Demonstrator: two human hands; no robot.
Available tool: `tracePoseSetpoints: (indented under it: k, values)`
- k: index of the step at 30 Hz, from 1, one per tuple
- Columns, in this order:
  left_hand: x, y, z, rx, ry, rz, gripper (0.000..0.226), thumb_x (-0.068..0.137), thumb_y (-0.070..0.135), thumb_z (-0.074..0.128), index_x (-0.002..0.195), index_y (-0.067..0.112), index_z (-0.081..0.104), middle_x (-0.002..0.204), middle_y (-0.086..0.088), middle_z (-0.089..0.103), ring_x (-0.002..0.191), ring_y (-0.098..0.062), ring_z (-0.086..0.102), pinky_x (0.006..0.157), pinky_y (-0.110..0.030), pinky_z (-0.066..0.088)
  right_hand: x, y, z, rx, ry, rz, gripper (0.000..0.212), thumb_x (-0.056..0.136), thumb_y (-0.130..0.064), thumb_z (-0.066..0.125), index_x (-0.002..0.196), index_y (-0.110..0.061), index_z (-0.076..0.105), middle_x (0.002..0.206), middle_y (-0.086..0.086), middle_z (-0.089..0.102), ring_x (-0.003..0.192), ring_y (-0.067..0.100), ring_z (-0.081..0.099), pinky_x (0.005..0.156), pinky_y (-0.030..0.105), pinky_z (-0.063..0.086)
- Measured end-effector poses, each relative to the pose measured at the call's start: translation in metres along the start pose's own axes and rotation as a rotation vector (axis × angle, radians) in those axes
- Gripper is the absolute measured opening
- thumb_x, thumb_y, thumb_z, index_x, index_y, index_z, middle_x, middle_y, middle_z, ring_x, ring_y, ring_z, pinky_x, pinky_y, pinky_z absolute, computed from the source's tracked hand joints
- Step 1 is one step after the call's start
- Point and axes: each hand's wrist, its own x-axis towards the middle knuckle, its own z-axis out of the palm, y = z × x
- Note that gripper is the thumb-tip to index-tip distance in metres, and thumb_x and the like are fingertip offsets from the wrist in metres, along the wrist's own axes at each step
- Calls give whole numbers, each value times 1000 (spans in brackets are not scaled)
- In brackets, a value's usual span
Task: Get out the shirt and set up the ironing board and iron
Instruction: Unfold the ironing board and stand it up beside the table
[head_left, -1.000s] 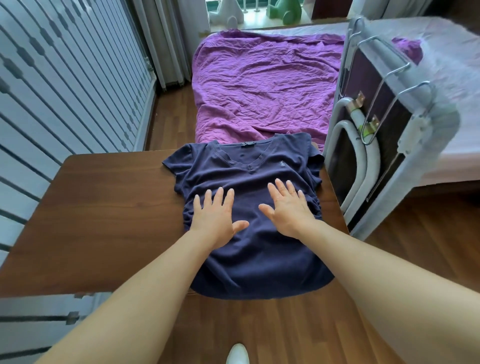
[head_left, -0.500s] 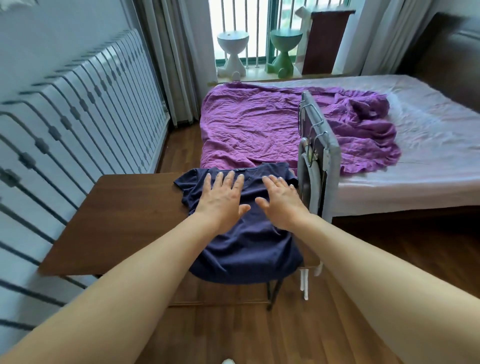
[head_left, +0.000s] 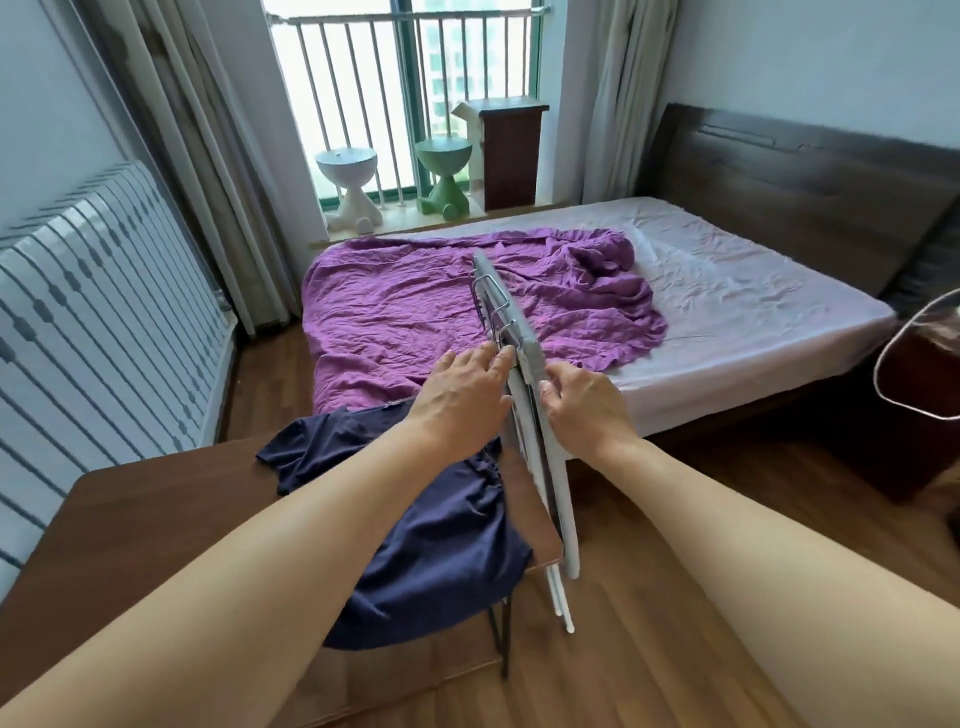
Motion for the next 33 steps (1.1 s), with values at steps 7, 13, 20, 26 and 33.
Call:
tracePoseSetpoints:
  k: [7,13,20,26,33]
  values:
    - [44,15,13,56,-61,45,58,100,34,34,149,16,9,158,-7,8,146,-21,4,118,-37,-3,27,30,1,132,-37,114,34,98,-33,41,117,-10,58,113,13,65,106,31,59,88,38,47]
    - [85,31,18,-40,-37,-180,60,99,40,29,149,15,8,158,-9,5,146,-22,0,120,-37,1,66,59,12,261,-211,173,40,98,-42,40,110,-8,59,111,13,64,104,30,59,82,33,44]
    - [98,44,25,350,-241,-179,59,97,42,30,147,13,18,158,-11,2,145,-29,-10,115,-49,-14,93,72,10,195,-389,33,38,98,-33,45,122,-6,56,126,14,59,117,29,53,95,33,41]
    - [106,45,14,236,-256,-266,68,95,52,34,148,13,15,159,-8,2,146,-26,-6,117,-43,-10,101,77,8,180,-467,-3,52,97,-42,44,134,-6,47,135,14,53,126,28,49,103,35,40]
    - [110,52,29,542,-303,-93,58,95,44,36,142,10,33,154,-15,20,145,-33,-2,112,-52,-18,96,82,13,118,-497,-28,51,98,-32,43,143,-8,37,144,14,45,134,27,41,109,33,34]
